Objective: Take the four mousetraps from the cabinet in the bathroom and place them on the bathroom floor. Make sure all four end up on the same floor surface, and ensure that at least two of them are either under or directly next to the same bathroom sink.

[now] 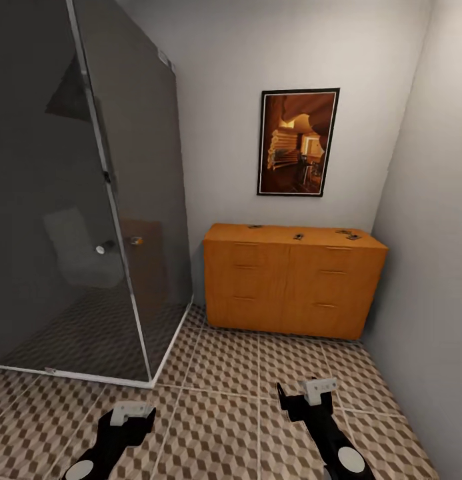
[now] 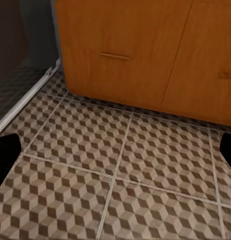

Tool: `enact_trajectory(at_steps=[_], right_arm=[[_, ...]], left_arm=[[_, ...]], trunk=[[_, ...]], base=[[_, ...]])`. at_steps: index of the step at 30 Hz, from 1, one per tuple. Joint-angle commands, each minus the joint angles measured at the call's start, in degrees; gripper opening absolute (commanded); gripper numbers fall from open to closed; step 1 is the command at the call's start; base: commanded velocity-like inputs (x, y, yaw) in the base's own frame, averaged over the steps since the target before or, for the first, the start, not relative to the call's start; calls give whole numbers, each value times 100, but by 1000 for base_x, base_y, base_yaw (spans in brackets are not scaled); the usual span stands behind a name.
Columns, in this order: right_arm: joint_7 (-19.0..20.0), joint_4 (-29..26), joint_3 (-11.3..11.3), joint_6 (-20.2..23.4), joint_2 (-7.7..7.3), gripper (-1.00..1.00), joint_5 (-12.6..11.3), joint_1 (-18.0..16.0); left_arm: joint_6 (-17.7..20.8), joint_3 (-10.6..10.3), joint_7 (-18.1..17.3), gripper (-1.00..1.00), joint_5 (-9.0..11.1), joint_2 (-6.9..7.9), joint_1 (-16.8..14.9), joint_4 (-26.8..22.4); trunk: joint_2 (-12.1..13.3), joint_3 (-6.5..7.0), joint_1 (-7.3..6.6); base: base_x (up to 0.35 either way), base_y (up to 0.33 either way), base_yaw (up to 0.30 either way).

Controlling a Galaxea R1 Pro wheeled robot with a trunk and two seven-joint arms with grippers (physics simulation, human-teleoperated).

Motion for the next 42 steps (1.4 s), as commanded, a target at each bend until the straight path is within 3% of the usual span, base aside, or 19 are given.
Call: enact_trajectory(at_steps=[1,21,33,42], right_arm=[[-5,-6,4,37,1,100,56,-4],[-5,-2,6,37,1,100,56,-4],[-18,-2,10,37,2,100,59,-4],[-22,-4,7,37,2,100,62,-4]], left_arm=[[33,-3,-1,100,-3,3,-1,-12],[33,1,-1,100,-3,2,-1,-20],[33,11,-1,100,-3,3,-1,-25],[36,15,-1,100,6,3,-1,-22]], trunk=[[-3,-4,2],[-3,-47,2],[-3,-52,2],[-3,-93,2]], base=[[256,-211,-260],[256,-211,-235],[158,-130,-13],[278,-3,134]])
